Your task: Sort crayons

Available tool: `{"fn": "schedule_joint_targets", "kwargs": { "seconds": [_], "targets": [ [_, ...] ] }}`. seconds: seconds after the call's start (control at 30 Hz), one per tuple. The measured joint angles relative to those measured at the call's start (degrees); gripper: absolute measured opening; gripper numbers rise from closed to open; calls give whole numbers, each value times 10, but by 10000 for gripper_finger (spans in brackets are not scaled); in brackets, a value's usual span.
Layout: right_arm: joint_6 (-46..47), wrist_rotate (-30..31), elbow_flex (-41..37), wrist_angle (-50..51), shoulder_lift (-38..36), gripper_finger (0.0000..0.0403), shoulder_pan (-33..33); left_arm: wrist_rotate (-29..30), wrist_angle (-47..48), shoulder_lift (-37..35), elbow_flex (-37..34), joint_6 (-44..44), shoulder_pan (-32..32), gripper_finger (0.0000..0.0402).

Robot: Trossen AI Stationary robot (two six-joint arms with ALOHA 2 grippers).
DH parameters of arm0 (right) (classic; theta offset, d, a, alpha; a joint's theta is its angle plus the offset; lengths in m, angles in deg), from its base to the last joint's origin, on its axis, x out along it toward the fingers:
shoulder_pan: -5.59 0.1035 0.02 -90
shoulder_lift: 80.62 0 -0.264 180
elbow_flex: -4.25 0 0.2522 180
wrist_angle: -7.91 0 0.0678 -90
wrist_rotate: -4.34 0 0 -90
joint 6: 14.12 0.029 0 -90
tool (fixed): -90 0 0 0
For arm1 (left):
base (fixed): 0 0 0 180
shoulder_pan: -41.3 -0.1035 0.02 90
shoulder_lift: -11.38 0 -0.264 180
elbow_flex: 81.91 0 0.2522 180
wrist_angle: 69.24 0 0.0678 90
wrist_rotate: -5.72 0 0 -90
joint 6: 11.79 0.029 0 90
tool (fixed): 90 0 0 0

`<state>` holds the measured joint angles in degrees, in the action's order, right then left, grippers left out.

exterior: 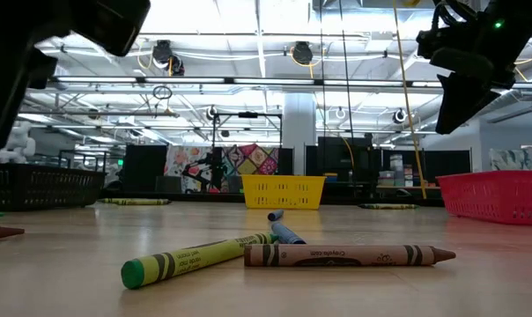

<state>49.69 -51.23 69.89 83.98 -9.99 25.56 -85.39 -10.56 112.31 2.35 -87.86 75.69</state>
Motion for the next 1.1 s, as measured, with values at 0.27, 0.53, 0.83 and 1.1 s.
{"fn": "schedule_joint_targets", "kwargs": {
  "seconds": [0.27, 0.53, 0.83, 1.1],
  "targets": [
    [0, 0, 0, -2, 0, 105, 0, 12, -12, 33, 0, 0, 26, 116],
    [0, 0, 0, -8, 0, 105, 0, 19, -5, 60, 0, 1, 37, 116],
    [0, 0, 0, -13, 0, 105, 0, 21, -7, 84, 0, 4, 37, 116],
    [1, 0, 0, -13, 0, 105, 0, 21, 3, 87, 0, 3, 36, 116]
  ]
}}
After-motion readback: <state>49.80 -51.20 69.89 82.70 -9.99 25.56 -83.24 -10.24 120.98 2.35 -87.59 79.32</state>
